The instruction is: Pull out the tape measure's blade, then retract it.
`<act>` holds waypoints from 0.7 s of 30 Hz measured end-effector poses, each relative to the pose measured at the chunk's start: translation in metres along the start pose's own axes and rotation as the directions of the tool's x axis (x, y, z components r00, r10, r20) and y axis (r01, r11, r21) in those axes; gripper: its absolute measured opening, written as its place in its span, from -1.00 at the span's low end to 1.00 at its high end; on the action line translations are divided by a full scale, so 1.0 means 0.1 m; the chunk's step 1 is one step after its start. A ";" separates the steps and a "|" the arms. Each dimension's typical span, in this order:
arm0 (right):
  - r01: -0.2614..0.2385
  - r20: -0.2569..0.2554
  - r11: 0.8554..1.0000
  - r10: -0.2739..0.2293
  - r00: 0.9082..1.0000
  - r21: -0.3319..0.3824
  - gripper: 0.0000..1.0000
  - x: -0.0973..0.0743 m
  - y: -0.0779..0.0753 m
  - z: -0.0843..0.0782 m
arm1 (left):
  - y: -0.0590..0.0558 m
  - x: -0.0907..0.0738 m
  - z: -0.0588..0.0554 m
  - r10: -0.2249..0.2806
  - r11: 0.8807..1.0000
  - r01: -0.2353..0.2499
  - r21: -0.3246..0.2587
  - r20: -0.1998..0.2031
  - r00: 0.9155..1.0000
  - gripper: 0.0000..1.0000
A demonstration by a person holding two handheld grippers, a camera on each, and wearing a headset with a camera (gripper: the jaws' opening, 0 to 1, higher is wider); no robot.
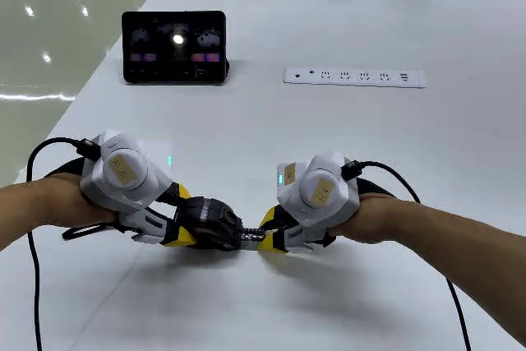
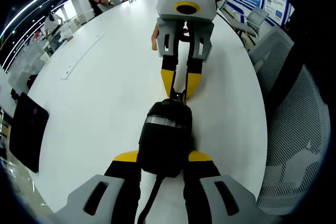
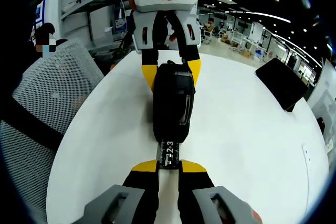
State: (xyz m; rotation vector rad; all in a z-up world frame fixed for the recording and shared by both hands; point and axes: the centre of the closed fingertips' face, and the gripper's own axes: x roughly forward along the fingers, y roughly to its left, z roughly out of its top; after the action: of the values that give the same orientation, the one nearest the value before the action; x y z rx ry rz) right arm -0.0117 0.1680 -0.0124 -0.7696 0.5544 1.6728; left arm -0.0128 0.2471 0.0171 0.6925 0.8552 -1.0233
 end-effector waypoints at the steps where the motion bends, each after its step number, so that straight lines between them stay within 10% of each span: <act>1: 0.000 0.000 1.000 0.000 1.000 0.000 -0.81 -0.01 0.00 -0.01 | 0.00 0.00 0.00 0.000 1.000 0.000 -0.001 0.000 1.000 -0.50; 21: 0.012 -0.009 1.000 -0.012 1.000 0.005 -0.81 -0.17 0.00 -0.19 | 0.00 0.00 -0.01 0.002 1.000 -0.002 -0.003 -0.001 1.000 -0.50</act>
State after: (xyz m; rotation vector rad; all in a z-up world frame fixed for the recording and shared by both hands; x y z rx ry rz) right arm -0.0058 0.1428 -0.0130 -0.7760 0.5588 1.6571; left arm -0.0127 0.2479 0.0172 0.6916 0.8565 -1.0194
